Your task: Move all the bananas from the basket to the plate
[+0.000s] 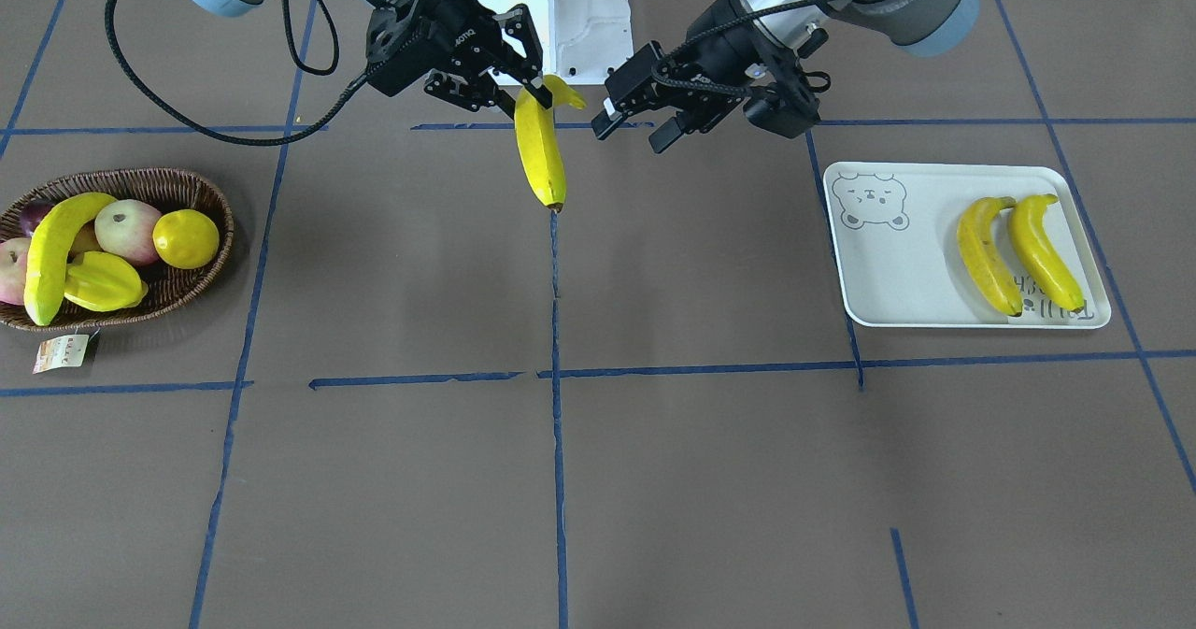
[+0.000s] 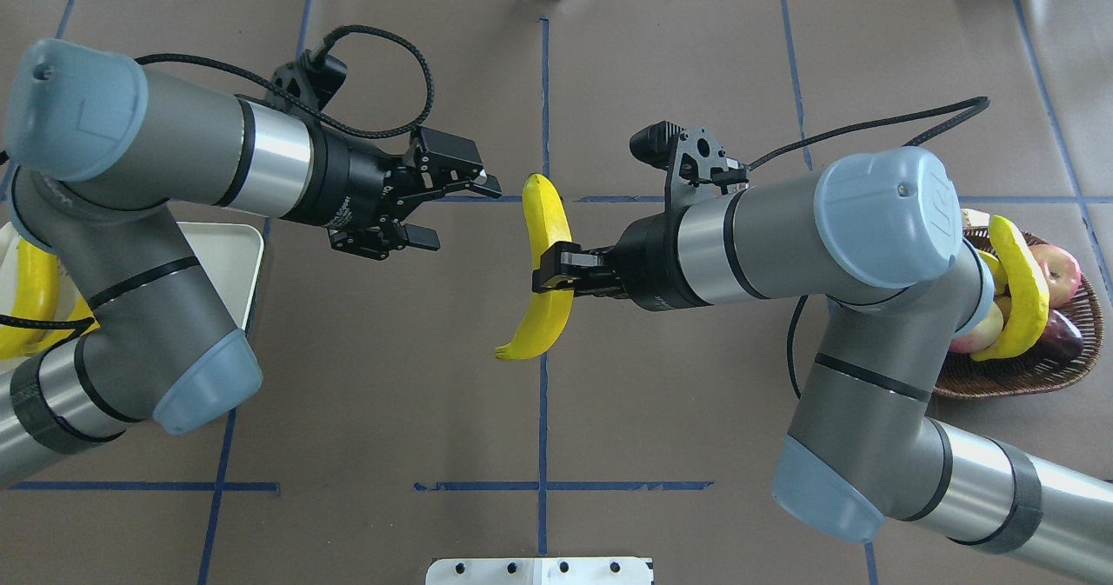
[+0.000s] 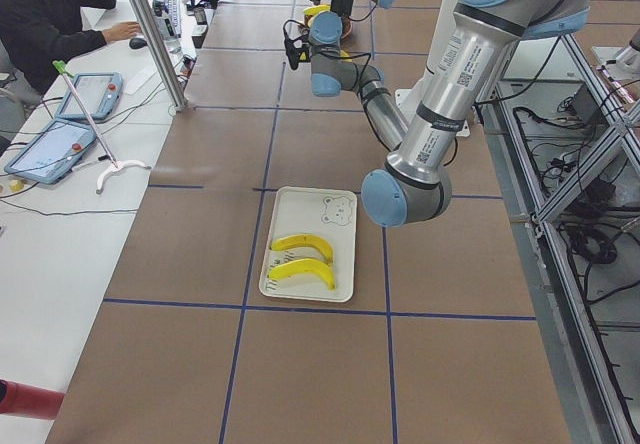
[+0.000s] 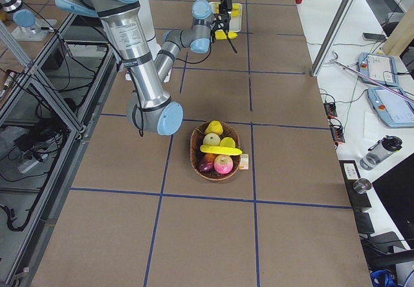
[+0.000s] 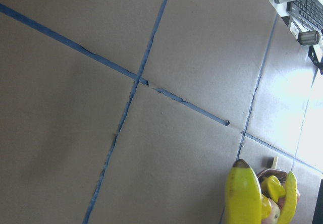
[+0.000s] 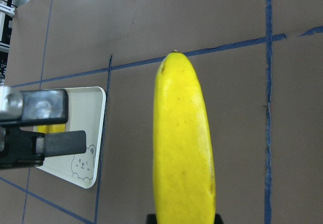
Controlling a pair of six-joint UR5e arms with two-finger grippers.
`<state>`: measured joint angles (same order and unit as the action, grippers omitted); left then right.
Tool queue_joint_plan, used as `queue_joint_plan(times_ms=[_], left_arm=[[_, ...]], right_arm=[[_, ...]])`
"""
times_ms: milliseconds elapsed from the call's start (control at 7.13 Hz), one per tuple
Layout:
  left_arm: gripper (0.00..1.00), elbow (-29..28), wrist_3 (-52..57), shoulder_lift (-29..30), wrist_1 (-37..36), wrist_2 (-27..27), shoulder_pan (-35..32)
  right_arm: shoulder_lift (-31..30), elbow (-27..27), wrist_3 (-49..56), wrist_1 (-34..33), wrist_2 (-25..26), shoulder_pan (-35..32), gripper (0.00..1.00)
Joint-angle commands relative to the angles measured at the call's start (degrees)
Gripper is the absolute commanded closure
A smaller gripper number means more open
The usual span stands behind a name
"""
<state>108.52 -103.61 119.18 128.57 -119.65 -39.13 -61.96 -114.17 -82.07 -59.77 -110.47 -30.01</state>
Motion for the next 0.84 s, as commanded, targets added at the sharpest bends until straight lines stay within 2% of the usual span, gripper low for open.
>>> queue_joint_plan(times_ms=[0,280,561,701], left_arm=[[0.01,-0.32,-0.01,1.75,0.10,2.56,2.56],[0.01,-0.76,-0.01,2.45,0.01,5.55,4.75],[0.02,-2.33,-0.10,4.12,0.10,6.01,5.37],[0.11,-2.35,-0.10,4.13,0.19,6.01,5.46]], right_arm=[[0.70,-0.26,0.15,0.26,0.08,0.22,1.00],[1.58,-0.35,0.07,0.18,0.08,0.30,0.99],[1.93,-0.44,-0.02,0.09,0.16,0.57,0.99],[1.93,-0.70,0.06,0.09,0.16,0.66,0.99]])
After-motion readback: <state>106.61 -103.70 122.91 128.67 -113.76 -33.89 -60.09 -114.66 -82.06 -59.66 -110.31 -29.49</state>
